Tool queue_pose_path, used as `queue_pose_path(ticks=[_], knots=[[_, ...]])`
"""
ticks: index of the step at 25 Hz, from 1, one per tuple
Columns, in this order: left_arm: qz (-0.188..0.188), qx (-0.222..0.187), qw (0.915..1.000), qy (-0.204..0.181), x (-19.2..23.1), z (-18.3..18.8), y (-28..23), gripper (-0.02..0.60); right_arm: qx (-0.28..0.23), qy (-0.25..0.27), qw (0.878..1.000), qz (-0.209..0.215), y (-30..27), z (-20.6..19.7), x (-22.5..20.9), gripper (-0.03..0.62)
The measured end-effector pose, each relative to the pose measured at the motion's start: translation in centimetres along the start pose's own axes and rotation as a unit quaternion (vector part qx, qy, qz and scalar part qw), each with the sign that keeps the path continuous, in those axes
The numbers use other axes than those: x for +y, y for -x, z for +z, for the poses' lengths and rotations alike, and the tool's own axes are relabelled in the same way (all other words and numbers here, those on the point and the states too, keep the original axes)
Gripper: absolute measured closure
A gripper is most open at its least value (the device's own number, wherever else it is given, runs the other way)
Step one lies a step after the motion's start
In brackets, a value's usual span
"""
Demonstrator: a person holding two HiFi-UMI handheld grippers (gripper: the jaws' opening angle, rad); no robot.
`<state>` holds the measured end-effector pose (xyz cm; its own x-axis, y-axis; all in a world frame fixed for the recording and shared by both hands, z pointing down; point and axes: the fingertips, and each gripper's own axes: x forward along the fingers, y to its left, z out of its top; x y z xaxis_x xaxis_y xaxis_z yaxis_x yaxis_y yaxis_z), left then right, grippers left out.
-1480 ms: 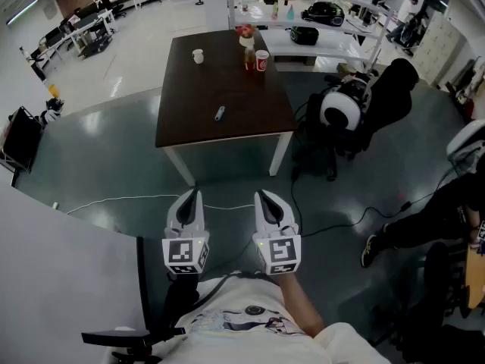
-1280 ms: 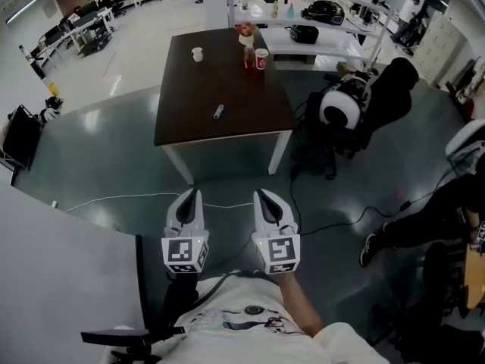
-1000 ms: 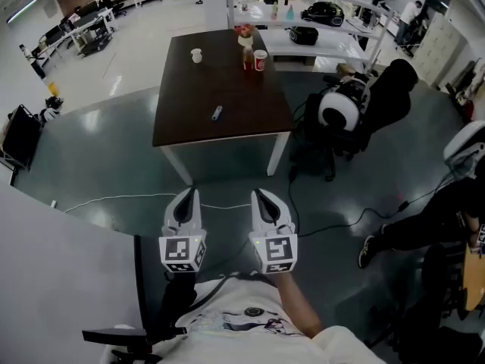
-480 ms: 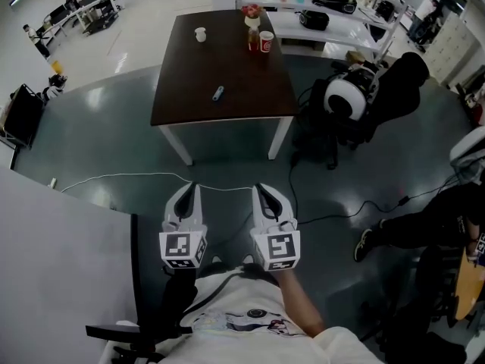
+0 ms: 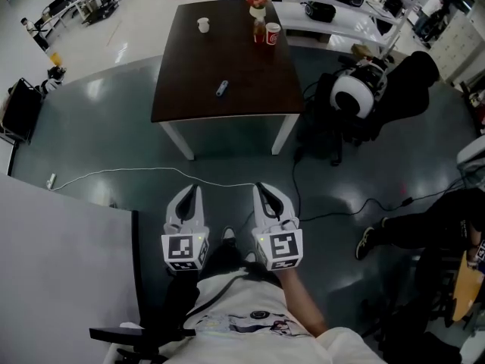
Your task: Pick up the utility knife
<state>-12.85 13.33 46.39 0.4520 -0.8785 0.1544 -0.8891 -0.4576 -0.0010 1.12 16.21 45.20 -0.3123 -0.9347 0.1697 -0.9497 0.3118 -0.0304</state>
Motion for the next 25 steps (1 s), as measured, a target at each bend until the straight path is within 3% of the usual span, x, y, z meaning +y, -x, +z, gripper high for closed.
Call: queue_pose_path(ticks=[8, 25], knots=[[-0.02, -0.014, 0.9997, 0.003, 3.4, 2.0, -6.2, 0.583, -0.002, 0.019, 1.0, -0.003, -5.4, 2.0, -0.5, 0.592], [-0.051, 0.049, 0.9971, 0.028, 5.8, -1.5, -12.8, 0.583, 0.046, -0.006, 0.999, -0.008, -11.4, -0.2, -1.9, 0.592]])
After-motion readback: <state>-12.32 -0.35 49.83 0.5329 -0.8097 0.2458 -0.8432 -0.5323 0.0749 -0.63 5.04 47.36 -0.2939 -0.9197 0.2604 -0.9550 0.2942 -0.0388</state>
